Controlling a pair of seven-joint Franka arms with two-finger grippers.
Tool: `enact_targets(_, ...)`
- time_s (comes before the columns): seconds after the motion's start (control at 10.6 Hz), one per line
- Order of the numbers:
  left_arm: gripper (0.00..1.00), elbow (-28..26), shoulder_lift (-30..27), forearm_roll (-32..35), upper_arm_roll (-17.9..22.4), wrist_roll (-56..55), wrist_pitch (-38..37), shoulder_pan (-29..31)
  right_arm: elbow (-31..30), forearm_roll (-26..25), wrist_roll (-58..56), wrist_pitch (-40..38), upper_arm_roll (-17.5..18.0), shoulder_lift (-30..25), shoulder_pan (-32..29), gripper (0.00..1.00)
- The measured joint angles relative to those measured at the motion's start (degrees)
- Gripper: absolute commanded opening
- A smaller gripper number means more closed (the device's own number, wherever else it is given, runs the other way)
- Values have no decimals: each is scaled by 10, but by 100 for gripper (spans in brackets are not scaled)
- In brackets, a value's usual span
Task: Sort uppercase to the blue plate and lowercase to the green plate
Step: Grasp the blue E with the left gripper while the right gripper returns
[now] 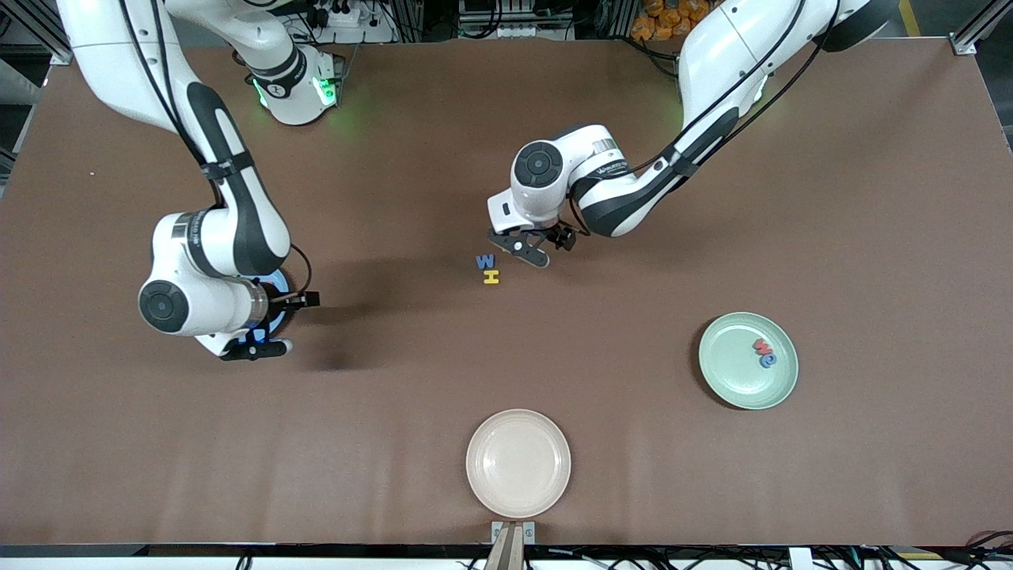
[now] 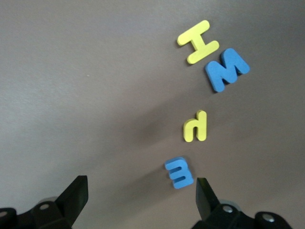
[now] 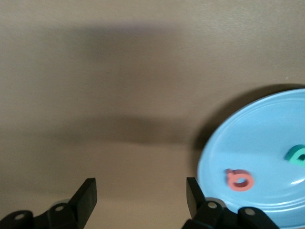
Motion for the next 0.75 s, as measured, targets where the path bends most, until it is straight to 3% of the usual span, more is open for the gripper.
enact_targets(0.47, 96, -16, 8, 0, 0, -141, 22, -21, -1, 1, 159, 49, 59, -9, 15, 85)
enact_targets(0.75, 86, -18, 9, 0, 16, -175, 28, -48, -3, 2, 292, 68, 92, -2, 53, 85)
